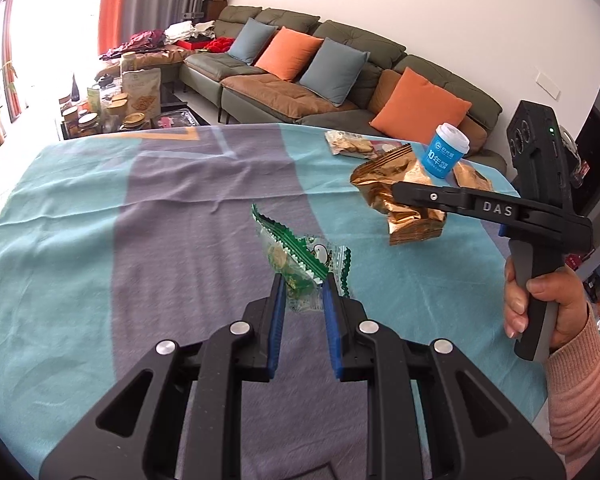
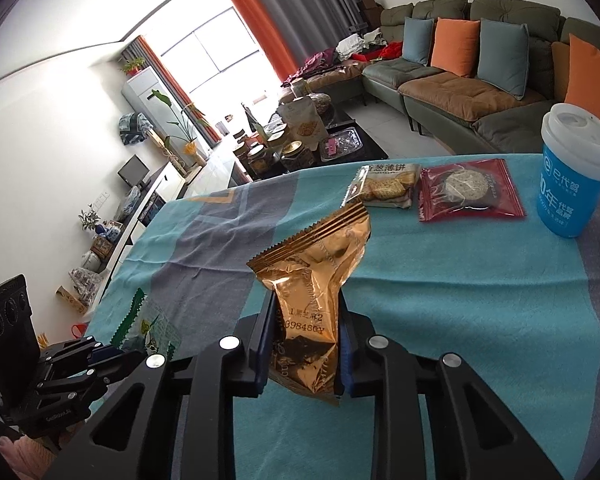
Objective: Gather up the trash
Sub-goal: 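Lift both wrappers and turn both tools toward the teal bin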
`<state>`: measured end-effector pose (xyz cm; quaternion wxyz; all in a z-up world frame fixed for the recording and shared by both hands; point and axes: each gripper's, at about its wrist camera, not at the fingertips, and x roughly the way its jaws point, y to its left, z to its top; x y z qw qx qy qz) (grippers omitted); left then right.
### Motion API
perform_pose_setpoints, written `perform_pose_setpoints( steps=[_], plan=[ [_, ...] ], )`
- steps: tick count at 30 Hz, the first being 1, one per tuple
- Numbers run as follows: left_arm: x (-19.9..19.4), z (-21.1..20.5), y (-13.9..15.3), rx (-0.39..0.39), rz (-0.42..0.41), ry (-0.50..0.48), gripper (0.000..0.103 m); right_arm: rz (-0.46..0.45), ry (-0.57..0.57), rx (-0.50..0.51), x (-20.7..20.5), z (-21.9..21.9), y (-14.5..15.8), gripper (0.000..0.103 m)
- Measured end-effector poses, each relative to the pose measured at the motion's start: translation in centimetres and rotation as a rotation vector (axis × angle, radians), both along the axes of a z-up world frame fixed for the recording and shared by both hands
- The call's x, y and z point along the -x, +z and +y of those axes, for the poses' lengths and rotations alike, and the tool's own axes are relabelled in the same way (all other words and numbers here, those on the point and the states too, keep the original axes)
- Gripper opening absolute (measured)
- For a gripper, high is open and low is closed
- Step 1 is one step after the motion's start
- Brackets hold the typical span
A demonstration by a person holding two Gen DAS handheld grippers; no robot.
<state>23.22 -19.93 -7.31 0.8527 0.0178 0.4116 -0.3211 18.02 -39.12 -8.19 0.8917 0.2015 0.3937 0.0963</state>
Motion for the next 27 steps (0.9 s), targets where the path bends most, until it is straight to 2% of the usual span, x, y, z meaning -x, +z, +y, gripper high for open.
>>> perform_pose_setpoints(
  steps=[8, 13, 27],
  plan=[
    [2.9, 5.1, 0.9, -0.022, -0.042, 0.047, 0.019, -0.061, 0.096, -0.057, 2.3, 4.4, 1.3, 0.025],
    [4.4, 8.2, 1.1, -0.011, -0.036, 0.085, 0.019, -0.076, 0.161, -0.088, 3.3, 7.6, 1.6, 0.025],
    [7.6, 14.6, 1.3, 0.006, -0.051, 0.186, 0.019, -0.115, 0.277, -0.071, 4.3, 14.3, 2.3, 0.025]
  ],
)
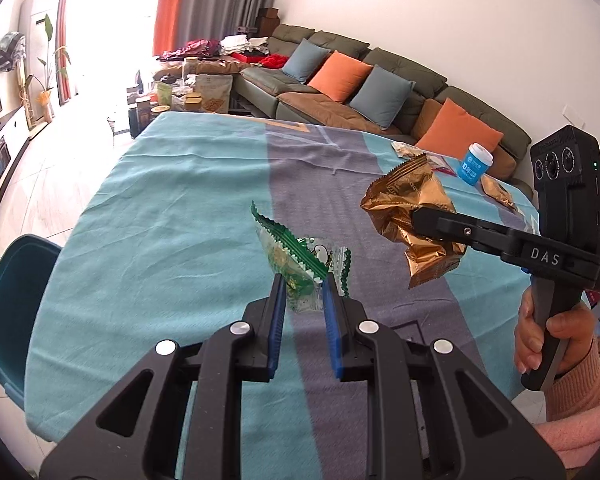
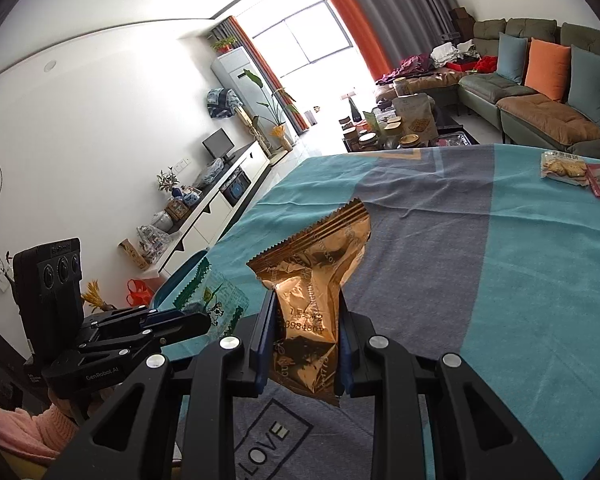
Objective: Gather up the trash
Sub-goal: 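Lift both wrappers and turn both tools toward the teal bin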
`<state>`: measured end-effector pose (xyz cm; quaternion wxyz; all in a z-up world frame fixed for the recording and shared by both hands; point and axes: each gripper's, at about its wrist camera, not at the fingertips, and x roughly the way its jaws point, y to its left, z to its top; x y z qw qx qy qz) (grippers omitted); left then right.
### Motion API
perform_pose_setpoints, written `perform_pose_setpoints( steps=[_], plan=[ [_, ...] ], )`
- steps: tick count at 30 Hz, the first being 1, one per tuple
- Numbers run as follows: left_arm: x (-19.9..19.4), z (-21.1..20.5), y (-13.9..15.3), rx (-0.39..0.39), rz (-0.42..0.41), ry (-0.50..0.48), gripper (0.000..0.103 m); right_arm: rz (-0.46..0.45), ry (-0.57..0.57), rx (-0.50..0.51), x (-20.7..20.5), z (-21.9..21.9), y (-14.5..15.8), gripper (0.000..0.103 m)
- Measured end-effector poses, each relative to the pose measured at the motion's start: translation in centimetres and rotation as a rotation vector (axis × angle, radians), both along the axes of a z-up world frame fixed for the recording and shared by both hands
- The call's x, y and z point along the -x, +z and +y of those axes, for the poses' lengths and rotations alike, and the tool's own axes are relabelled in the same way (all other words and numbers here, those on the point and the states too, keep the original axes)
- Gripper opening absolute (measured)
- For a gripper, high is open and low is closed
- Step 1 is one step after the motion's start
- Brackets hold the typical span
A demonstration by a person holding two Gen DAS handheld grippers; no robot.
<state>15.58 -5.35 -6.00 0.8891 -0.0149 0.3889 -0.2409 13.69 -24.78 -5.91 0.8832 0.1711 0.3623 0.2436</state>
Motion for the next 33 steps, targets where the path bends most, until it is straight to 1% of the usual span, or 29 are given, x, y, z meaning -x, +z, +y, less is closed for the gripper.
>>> perform_pose_setpoints(
  steps=[8, 17, 33],
  plan=[
    [1.2, 2.4, 0.2, 0.007, -0.007, 0.045, 0.019, 0.003, 0.037, -0.022, 0.1, 2.3, -0.1, 0.025],
    [2.2, 4.2, 0.3, 0.005, -0.02, 0.081, 0.019, 0.005, 0.072, -0.028, 0.2, 4.9, -0.2, 0.025],
    [2.3, 7.5, 0.3, 0.012, -0.032, 0.162, 0.019, 0.011, 0.103, -0.033, -0.6, 7.0, -0.6, 0.025]
  ],
)
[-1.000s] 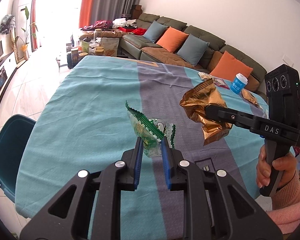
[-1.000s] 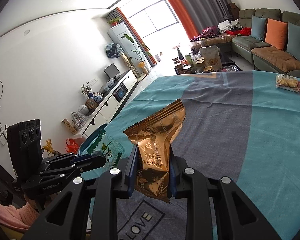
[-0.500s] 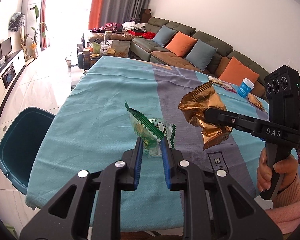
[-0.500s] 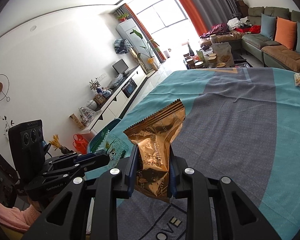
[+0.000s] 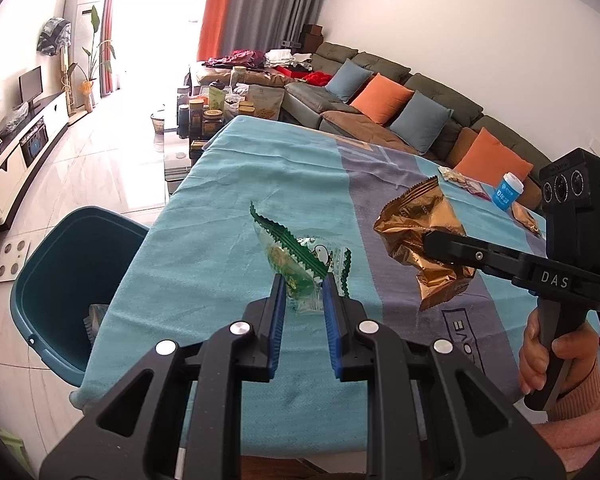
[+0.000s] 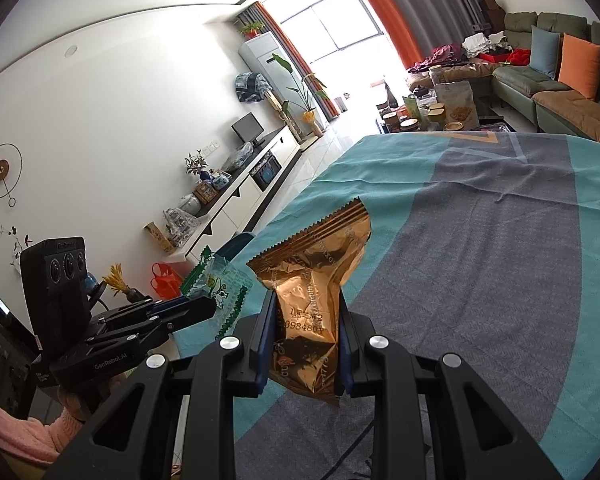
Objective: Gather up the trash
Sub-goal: 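Lift both wrappers and turn both tools toward the teal bin, then carry the green-edged wrapper and gold wrapper over the teal bin with both tools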
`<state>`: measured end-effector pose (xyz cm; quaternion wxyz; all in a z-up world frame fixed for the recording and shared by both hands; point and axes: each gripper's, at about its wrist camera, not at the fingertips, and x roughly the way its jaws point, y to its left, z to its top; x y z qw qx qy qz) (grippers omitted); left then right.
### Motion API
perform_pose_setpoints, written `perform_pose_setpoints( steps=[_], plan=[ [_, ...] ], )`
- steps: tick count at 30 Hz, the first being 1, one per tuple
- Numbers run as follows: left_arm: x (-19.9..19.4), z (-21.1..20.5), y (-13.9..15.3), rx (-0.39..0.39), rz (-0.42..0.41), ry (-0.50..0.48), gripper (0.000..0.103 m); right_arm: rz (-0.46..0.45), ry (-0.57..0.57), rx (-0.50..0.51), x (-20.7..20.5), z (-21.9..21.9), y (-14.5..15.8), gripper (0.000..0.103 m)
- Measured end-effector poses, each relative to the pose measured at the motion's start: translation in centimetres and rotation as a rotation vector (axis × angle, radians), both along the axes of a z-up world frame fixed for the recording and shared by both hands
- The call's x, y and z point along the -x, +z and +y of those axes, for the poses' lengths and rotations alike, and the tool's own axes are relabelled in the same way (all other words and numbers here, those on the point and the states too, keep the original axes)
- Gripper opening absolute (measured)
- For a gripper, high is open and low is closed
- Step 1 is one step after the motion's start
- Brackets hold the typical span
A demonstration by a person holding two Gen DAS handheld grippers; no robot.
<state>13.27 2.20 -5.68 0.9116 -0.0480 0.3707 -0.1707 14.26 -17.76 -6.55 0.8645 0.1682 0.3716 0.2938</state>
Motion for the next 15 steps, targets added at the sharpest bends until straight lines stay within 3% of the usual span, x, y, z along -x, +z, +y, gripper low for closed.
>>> perform_pose_setpoints(
  steps=[15],
  plan=[
    [-0.1, 2.8, -0.1, 0.005, -0.002, 0.077, 0.019, 0.009, 0.064, -0.002, -1.5, 2.7, -0.4, 0.025]
  ],
)
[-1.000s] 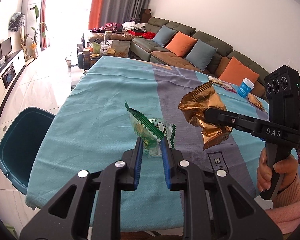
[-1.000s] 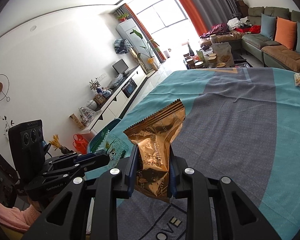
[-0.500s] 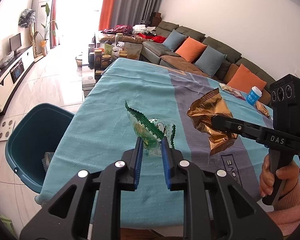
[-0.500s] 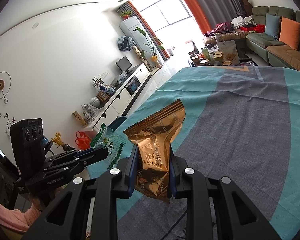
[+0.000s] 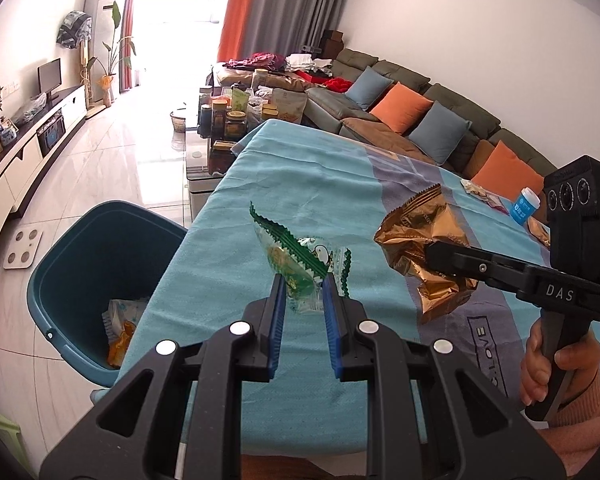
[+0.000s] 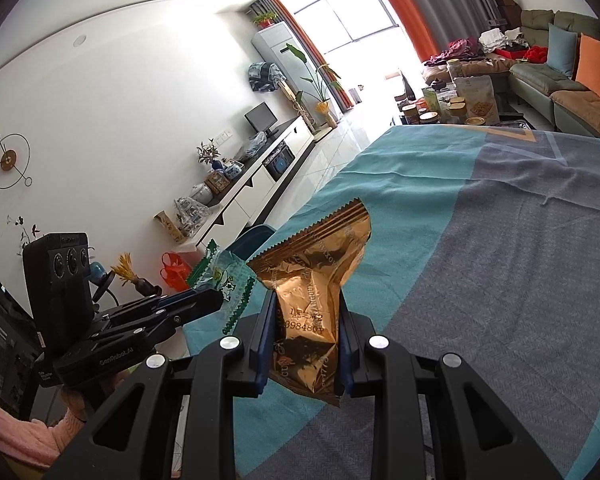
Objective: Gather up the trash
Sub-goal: 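Carry the green-edged wrapper and gold wrapper over the teal bin with both tools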
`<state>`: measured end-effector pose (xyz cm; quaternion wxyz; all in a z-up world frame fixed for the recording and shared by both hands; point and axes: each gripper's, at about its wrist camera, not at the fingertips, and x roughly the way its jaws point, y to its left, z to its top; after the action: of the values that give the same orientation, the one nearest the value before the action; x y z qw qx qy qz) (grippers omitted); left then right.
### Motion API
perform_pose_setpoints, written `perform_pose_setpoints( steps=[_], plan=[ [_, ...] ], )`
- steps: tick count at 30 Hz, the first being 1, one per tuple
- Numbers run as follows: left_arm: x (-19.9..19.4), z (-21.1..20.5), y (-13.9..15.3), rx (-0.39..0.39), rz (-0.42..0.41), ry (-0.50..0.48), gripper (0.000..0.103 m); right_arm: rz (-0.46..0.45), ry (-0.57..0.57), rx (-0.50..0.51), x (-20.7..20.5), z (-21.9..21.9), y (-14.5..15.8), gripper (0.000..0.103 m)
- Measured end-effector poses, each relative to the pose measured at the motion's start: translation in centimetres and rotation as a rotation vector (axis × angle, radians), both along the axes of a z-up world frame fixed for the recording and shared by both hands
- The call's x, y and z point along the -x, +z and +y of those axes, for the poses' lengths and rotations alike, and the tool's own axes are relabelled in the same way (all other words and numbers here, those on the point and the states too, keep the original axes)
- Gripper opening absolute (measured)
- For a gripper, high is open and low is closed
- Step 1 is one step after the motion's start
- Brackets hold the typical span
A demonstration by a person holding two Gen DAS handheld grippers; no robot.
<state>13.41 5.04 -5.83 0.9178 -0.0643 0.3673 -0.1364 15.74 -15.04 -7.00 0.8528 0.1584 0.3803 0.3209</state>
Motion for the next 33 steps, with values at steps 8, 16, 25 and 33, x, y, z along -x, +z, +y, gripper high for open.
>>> perform_pose_setpoints(
  steps=[8, 16, 25, 33],
  plan=[
    [-0.2, 1.7, 0.0, 0.005, 0.002, 0.044, 0.019, 0.006, 0.034, -0.001, -0.3, 1.6, 0.0, 0.025],
    [-0.4, 3.3, -0.1, 0.003, 0.006, 0.086, 0.019, 0.009, 0.063, 0.004, -0.9, 3.4, 0.1, 0.025],
    [-0.6, 5.1, -0.2, -0.004, 0.004, 0.129, 0.019, 0.019, 0.097, 0.006, -1.6, 5.2, 0.0, 0.025],
    [-0.8, 6.5, -0.2, -0.008, 0.003, 0.164, 0.019, 0.018, 0.127, 0.006, -2.0, 6.6, 0.3, 0.025]
  ],
)
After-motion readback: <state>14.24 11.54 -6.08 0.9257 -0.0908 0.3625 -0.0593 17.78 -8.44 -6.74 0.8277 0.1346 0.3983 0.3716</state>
